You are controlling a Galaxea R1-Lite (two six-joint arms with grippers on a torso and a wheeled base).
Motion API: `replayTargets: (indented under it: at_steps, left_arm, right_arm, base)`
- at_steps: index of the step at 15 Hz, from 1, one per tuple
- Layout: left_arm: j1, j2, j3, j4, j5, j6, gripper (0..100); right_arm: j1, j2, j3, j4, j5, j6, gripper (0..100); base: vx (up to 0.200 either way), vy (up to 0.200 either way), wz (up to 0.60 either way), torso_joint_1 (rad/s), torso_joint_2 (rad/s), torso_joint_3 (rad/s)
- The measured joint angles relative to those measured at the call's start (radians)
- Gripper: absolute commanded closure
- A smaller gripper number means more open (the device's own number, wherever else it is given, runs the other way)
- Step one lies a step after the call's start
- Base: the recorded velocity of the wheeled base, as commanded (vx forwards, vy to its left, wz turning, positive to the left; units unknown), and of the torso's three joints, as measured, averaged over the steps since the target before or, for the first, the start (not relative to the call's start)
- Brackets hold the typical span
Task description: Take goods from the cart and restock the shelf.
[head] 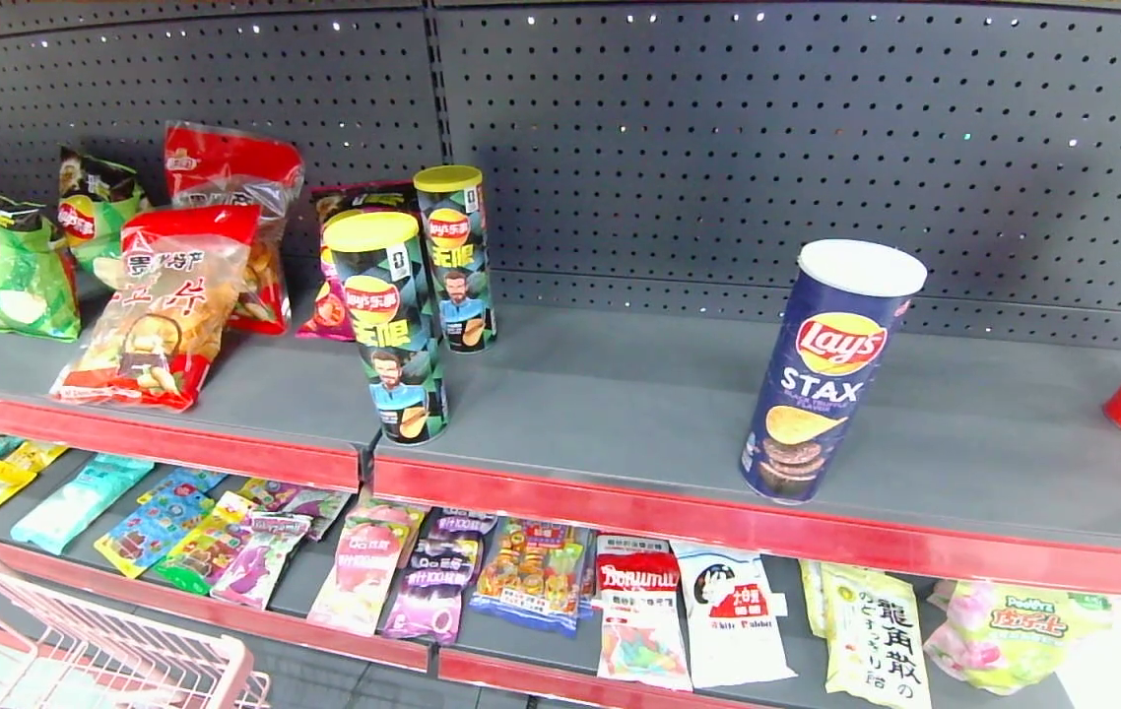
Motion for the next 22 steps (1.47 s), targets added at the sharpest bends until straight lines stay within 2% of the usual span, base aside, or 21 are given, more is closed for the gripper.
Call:
replayTargets:
  at_steps: [5, 8, 12, 17, 22]
  left_arm:
    - [0.000, 0.061, -0.051, -0.010, -0.003, -0.011, 100]
    - [0.000, 0.105, -0.060, -0.052, -0.011, -0.012, 100]
    - [0.001, 0.177, -0.064, -0.081, -0.046, -0.012, 100]
    - [0.000, 0.434, -0.108, -0.294, -0.105, -0.027, 100]
    - [-0.019, 0.821, -0.226, -0.539, -0.214, -0.038, 100]
  right_arm:
    - [0.000, 0.000, 0.001, 0.000, -0.003, -0.004, 0]
    - [0.000, 0.000, 0.001, -0.001, -0.003, -0.006, 0]
    - [0.000, 0.000, 0.001, -0.001, -0.003, -0.006, 0]
    - [0.000, 0.000, 0.001, -0.001, -0.003, 0.000, 0]
    - [0.000, 0.000, 0.000, 0.000, -0.001, 0.001, 0]
  base:
    - [0.000, 0.000, -0.60, 0.003, 0.00, 0.004]
    - [0.000, 0.000, -0.60, -0.002, 0.00, -0.001]
    - [0.000, 0.000, 0.00, 0.000, 0.00, 0.000]
    - [0.000, 0.000, 0.00, 0.000, 0.00, 0.000]
    - [0.000, 0.000, 0.00, 0.000, 0.00, 0.000]
